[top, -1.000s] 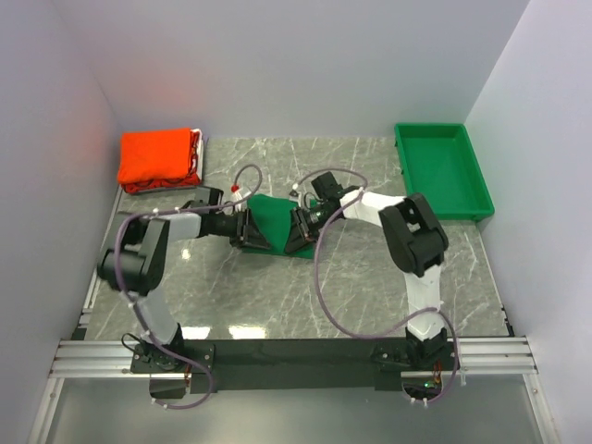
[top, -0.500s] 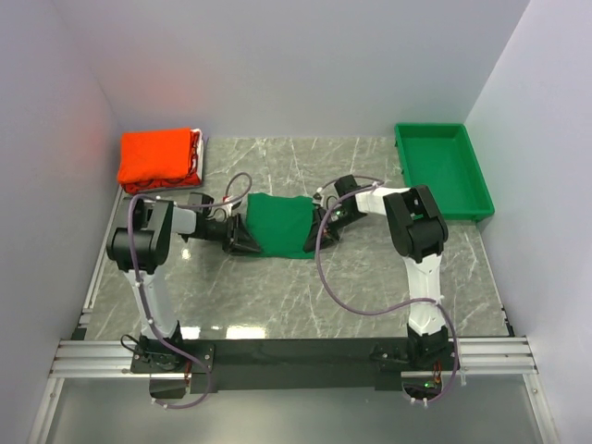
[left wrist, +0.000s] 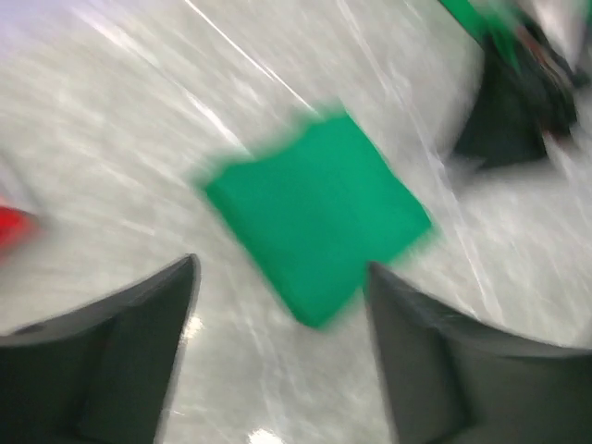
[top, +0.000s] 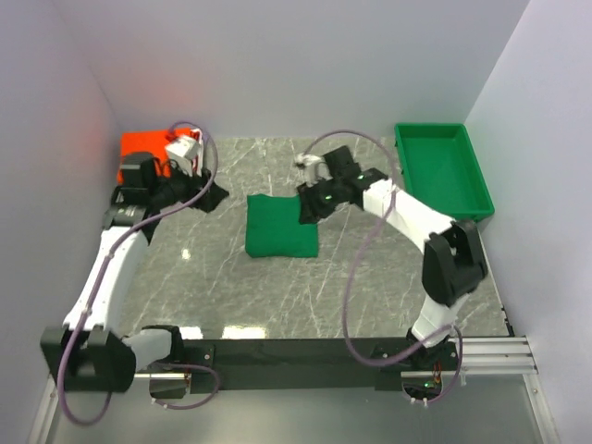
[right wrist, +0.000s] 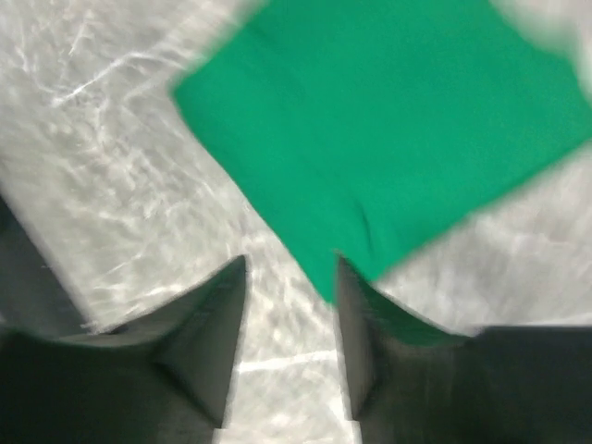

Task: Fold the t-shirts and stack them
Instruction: Fold the tshirt, then neatly place the folded tshirt to the corner

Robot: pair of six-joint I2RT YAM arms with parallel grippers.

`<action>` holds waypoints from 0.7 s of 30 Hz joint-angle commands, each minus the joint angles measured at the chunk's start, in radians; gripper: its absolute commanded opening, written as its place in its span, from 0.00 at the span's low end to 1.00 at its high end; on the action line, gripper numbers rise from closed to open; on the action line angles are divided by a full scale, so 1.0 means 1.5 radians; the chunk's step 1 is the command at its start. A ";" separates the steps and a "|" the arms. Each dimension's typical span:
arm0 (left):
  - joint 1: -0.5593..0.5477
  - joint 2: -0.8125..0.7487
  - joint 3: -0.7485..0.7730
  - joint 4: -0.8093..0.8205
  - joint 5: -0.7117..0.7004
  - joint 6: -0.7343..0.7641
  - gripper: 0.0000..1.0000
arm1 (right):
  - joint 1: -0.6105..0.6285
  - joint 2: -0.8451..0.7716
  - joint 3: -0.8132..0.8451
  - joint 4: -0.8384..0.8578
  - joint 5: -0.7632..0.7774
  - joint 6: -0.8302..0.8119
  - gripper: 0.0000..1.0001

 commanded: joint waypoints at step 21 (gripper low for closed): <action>0.297 0.049 0.084 -0.215 0.016 -0.182 0.99 | 0.391 0.216 0.102 0.178 0.435 -0.244 0.44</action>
